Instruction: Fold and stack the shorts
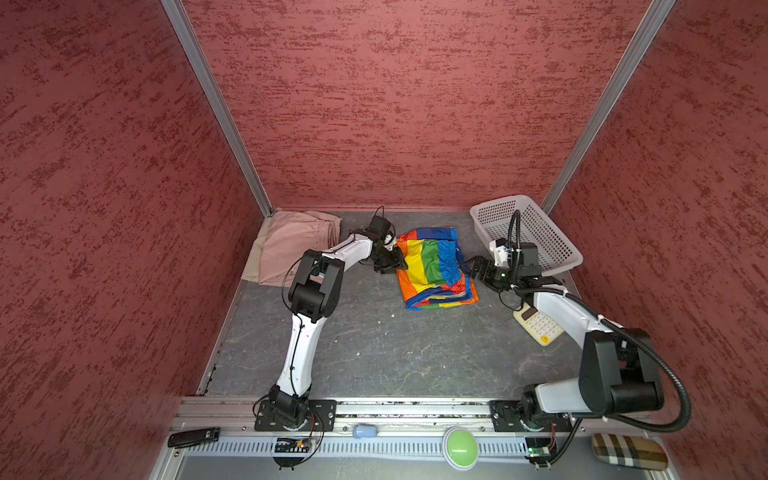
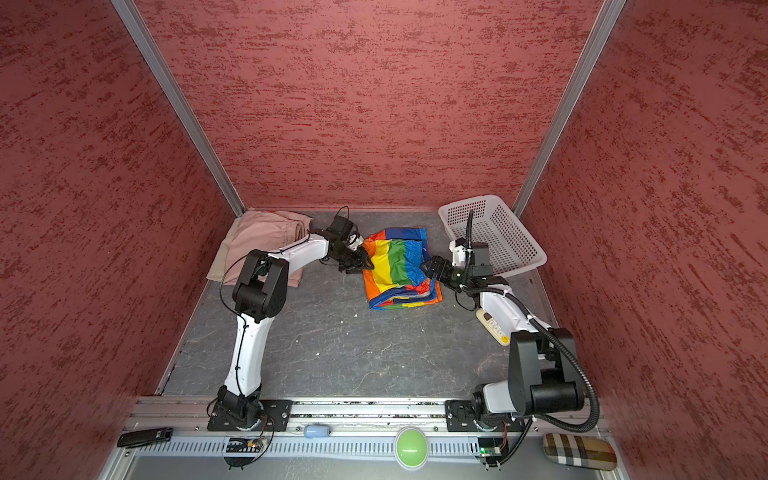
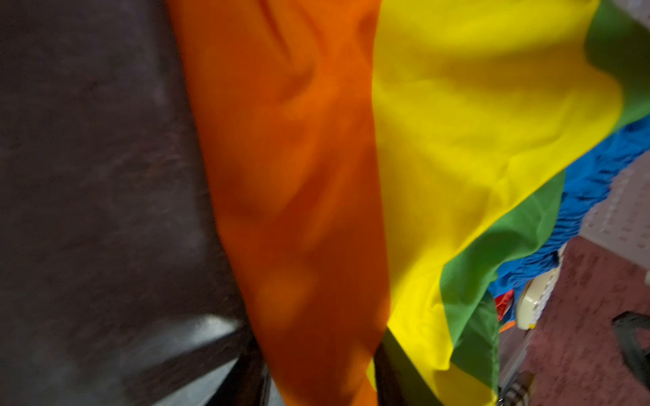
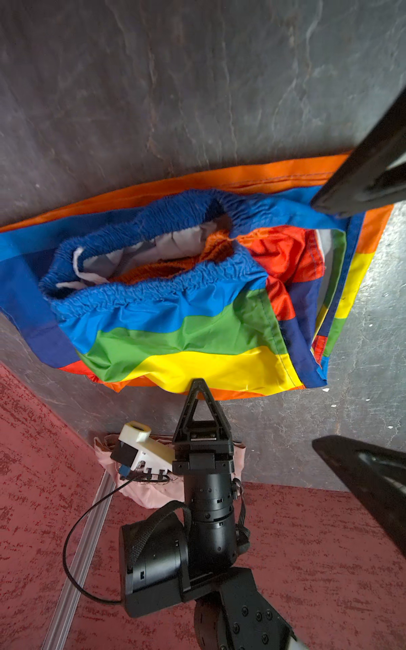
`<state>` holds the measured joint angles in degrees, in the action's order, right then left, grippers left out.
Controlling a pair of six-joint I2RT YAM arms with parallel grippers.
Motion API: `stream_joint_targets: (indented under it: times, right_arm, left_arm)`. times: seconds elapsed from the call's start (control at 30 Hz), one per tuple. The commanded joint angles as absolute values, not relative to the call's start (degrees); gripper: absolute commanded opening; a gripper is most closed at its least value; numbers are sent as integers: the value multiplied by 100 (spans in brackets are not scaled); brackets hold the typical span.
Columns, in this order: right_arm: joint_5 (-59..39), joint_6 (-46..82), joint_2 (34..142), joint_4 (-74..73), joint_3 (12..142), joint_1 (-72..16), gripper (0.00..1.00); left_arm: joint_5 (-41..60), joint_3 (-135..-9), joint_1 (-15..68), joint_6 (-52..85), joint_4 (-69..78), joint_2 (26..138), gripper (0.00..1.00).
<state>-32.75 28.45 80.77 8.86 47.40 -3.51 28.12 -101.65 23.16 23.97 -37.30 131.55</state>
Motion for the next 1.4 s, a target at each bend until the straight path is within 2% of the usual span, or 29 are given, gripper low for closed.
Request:
stream_joint_targets:
  times: [0.0, 0.17, 0.27, 0.53, 0.7, 0.8, 1.07, 1.2, 1.37]
  right_arm:
    - [-3278, 2781, 7911, 784, 4675, -316, 99]
    - [-3261, 2803, 7836, 755, 4609, -304, 99]
    - [-3276, 2804, 7774, 734, 4563, -301, 99]
    - [-3385, 2965, 7622, 368, 4470, -377, 99]
    - [-3288, 3014, 7894, 290, 4805, -729, 99]
    - [-3182, 3001, 8183, 266, 5158, -1060, 99]
    - [-3126, 3133, 9157, 64, 6048, -1959, 99]
    - [-3168, 3214, 9463, -87, 6357, -2158, 99]
    - [-3294, 3226, 9854, -112, 6806, -2291, 99]
  left_arm:
    - [2610, -10436, 2329, 2318, -4052, 13402, 32]
    - [2380, -11060, 2386, 2207, -4478, 13570, 0]
    - [1917, -11483, 2426, 1923, -4979, 13482, 0]
    - [-251, -12756, 2417, 876, -6573, 13018, 0]
    - [-2164, -14097, 2551, 178, -7952, 13389, 0]
    - [-3188, -14037, 2637, -226, -7985, 13254, 0]
    - [-3655, -13726, 2347, -779, -7692, 12839, 0]
    - [-4006, -13484, 2210, -1356, -7292, 12511, 0]
    - [-3958, -13179, 1868, -1867, -6778, 12041, 0]
